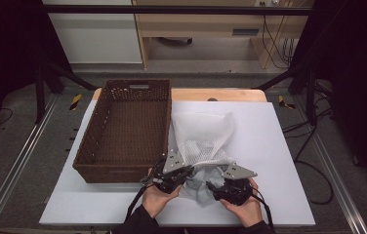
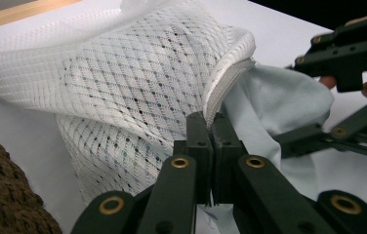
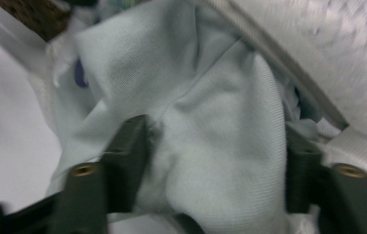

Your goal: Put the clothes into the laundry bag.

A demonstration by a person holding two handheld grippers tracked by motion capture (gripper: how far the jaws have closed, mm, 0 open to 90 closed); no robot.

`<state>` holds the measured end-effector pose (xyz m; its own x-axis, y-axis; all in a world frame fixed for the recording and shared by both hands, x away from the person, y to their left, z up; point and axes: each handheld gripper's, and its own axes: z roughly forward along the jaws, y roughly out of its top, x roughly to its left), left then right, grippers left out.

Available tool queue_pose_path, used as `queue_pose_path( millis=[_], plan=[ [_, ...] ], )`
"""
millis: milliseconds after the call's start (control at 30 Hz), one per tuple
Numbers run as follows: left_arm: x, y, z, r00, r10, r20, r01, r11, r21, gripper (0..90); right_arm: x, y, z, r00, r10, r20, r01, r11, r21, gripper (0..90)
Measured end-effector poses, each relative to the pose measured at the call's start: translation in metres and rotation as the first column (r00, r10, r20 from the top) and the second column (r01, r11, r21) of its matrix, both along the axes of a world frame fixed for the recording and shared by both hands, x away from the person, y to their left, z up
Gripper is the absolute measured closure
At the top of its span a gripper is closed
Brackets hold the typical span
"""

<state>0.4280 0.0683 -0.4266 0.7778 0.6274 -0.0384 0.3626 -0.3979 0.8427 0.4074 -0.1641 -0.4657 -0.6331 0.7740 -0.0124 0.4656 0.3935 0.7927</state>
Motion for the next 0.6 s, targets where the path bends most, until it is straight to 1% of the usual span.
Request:
queue_pose_path(
  millis=[33,100,133,167,200,233,267,333,367,400,433,467,500,533,567,600],
  plan=[
    [0.0,-0.001,-0.001,1.0,-0.001,-0.003,0.001,1.0,0.004,88.3,0.001,0.0,-0.002,1.0,-0.008,-0.004,0.008,1.0,-0.01,53.8],
    [0.0,-0.002,-0.002,1.0,-0.003,-0.004,0.003,1.0,0.009,88.3,0.004,-0.001,-0.003,0.9999,-0.011,-0.008,0.011,1.0,-0.001,69.8],
    [0.0,-0.003,-0.002,0.9999,-0.005,-0.009,0.006,0.9999,0.011,88.3,0.004,0.0,-0.003,0.9998,-0.013,-0.015,0.013,1.0,0.009,73.1],
    [0.0,-0.003,-0.002,1.0,-0.005,-0.007,0.005,0.9999,0.012,88.3,0.005,0.0,-0.001,0.9999,-0.01,-0.009,0.011,1.0,0.02,75.4],
    [0.0,-0.003,-0.002,1.0,-0.006,-0.008,0.006,0.9999,0.011,88.3,0.004,0.001,0.001,1.0,-0.008,-0.001,0.008,1.0,0.028,76.3],
    [0.0,-0.003,-0.001,0.9998,-0.012,-0.014,0.012,0.9999,0.003,88.3,0.003,0.002,0.004,0.9999,-0.001,0.016,0.0,0.999,0.032,76.9],
    [-0.001,-0.003,0.0,0.9998,-0.016,-0.016,0.016,0.9999,-0.003,88.4,0.003,0.006,0.008,0.9993,0.004,0.038,-0.006,0.999,0.052,77.2],
    [-0.003,-0.003,0.004,0.9998,-0.019,-0.007,0.018,0.9998,-0.01,88.4,0.005,0.014,0.014,0.9982,0.01,0.059,-0.015,0.997,0.077,77.4],
    [-0.005,-0.003,0.006,0.9998,-0.022,0.0,0.022,0.9997,-0.012,88.5,0.008,0.019,0.016,0.9974,0.01,0.072,-0.016,0.997,0.074,77.5],
    [-0.007,-0.003,0.009,0.9996,-0.027,0.007,0.027,0.9995,-0.019,88.5,0.011,0.025,0.017,0.9972,0.002,0.075,-0.007,0.998,0.068,77.5],
    [-0.008,-0.002,0.011,0.9995,-0.029,0.012,0.03,0.9994,-0.019,88.5,0.019,0.031,0.015,0.9975,-0.012,0.069,0.008,0.998,0.062,77.5],
    [-0.009,-0.002,0.012,0.9994,-0.031,0.015,0.031,0.9993,-0.02,88.5,0.032,0.036,0.009,0.997,-0.051,0.058,0.047,0.997,0.066,77.6],
    [-0.01,-0.001,0.012,0.9994,-0.03,0.017,0.03,0.9994,-0.017,88.5,0.032,0.036,0.009,0.997,-0.051,0.058,0.047,0.997,0.066,77.6],
    [-0.011,-0.001,0.012,0.9994,-0.03,0.018,0.03,0.9995,-0.013,88.5,0.037,0.036,0.006,0.9956,-0.071,0.061,0.067,0.996,0.063,77.7],
    [-0.011,-0.001,0.011,0.9994,-0.03,0.017,0.03,0.9995,-0.012,88.5,0.044,0.036,0.001,0.9918,-0.11,0.065,0.106,0.993,0.057,77.7],
    [-0.011,0.0,0.01,0.9995,-0.032,0.009,0.032,0.9994,-0.011,88.5,0.048,0.036,-0.001,0.9885,-0.133,0.071,0.13,0.99,0.048,77.8]
  ],
)
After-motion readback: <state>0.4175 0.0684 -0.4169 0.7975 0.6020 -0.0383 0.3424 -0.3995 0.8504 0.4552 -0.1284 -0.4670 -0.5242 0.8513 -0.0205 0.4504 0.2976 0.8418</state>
